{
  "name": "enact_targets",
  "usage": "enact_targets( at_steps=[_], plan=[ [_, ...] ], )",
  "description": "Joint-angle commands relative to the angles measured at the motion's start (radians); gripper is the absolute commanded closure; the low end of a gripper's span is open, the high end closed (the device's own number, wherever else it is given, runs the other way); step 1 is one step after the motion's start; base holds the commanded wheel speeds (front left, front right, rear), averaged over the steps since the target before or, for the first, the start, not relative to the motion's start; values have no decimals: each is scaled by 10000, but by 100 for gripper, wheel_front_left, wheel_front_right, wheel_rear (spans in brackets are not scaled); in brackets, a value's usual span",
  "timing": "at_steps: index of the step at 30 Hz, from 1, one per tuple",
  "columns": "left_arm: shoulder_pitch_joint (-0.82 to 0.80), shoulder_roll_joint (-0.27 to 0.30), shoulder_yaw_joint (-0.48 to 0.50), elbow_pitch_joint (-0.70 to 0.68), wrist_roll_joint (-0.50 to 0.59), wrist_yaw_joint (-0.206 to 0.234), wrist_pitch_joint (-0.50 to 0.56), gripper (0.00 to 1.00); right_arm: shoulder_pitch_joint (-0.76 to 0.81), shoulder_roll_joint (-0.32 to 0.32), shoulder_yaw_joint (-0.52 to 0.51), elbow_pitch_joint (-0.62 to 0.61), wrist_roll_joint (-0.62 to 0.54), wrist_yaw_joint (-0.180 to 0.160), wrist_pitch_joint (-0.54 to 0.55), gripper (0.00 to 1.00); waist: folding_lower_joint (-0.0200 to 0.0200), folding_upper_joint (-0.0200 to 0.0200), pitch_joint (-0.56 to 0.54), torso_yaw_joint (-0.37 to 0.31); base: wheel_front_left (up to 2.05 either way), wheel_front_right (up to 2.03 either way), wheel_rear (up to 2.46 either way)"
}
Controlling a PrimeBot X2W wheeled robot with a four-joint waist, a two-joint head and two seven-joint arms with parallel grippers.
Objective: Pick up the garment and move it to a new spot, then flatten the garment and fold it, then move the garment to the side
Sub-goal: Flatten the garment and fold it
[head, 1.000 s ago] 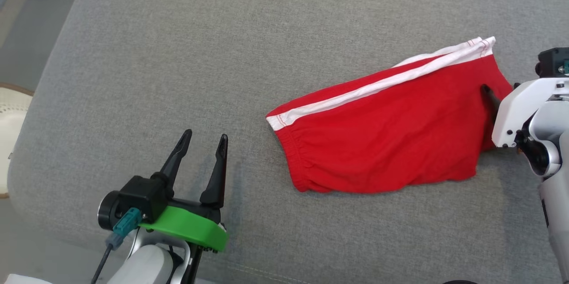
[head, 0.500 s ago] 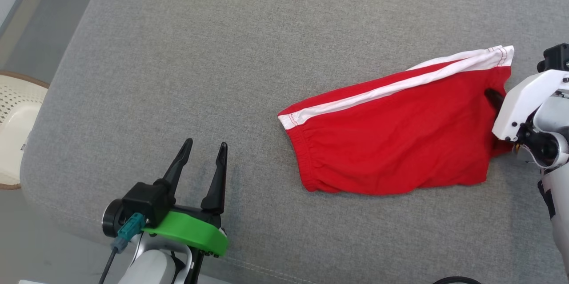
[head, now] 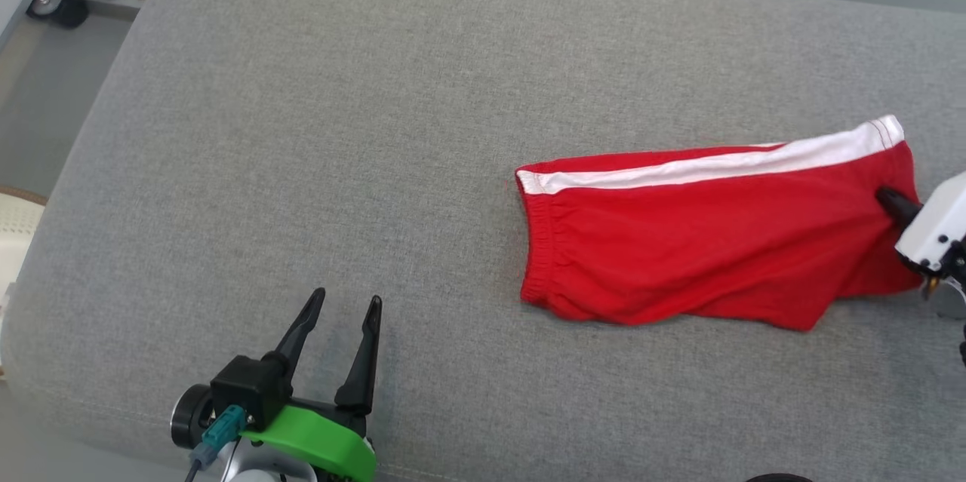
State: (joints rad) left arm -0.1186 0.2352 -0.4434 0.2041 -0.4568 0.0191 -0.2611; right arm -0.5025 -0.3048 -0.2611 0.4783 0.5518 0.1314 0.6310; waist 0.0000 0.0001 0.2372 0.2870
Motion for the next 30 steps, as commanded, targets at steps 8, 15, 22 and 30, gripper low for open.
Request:
enact_targets(
  at_steps=[8,15,22,30],
  plan=[
    [720,-504,732,150,611,-594,-43,0,1325,211,-1968,-1066,-494,-17,426,100,0,-1,-782,-528,0,0,0],
    [744,-892,1145,343,962,-988,-43,0,1409,1199,-2399,-2670,-957,-9,1051,100,0,-1,-762,-514,0,0,0],
    [637,-1182,1411,559,1223,-1232,-43,0,1485,2380,-550,-4713,-779,-9,1969,100,0,-1,-500,-496,0,0,0],
    [183,-1356,1427,917,1361,-1407,-43,0,1461,2530,1627,-4334,-308,-9,1458,100,0,-1,-203,-221,0,0,0]
  ],
)
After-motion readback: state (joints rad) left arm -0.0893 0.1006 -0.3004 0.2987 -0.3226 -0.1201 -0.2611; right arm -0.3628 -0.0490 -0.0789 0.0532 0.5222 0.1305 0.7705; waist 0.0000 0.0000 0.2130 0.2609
